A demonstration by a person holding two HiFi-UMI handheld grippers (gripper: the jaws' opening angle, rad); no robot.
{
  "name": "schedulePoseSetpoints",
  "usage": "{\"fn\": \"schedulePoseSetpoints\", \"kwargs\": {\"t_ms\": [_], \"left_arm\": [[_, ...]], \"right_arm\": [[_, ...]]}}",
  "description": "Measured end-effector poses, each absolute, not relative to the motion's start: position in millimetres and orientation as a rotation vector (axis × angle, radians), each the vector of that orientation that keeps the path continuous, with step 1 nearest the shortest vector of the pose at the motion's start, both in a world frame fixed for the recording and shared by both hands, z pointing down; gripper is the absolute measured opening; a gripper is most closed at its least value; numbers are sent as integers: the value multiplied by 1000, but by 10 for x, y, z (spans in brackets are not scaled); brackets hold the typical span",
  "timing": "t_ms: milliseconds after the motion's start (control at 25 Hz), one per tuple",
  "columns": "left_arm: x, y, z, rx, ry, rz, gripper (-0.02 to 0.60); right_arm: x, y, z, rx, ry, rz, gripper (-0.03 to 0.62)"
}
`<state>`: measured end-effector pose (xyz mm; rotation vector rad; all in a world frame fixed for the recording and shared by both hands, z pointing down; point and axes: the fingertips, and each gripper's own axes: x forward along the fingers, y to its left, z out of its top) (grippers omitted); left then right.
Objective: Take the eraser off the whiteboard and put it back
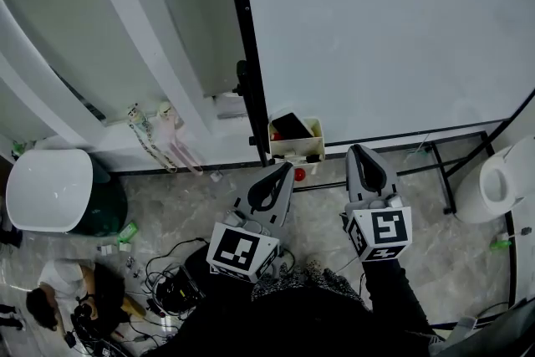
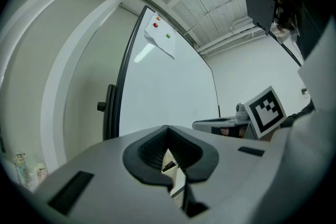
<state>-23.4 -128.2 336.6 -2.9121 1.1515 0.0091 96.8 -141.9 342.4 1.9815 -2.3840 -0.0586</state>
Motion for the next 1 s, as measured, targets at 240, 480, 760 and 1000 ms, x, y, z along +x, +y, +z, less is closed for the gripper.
{"fn": "schedulePoseSetpoints", "kwargs": {"t_ms": [240,480,760,1000], "left_arm": [[-224,-1282,3369,-2915,1148,7,2],[-224,-1292,3366,-2918,1145,11,2],[-229,-1304,3356,-2918,1144,9,2],[-256,-1314,3337,-2914,1151,11,2]], "right_arm": [[981,-1391,3426,1993,-2404,-27,12],[995,-1372,3427,1998,-2417,-3,9],[974,-1375,3403,1982,-2410,-21,9],[929,-1394,3425,1945,-2400,-24,8]]}}
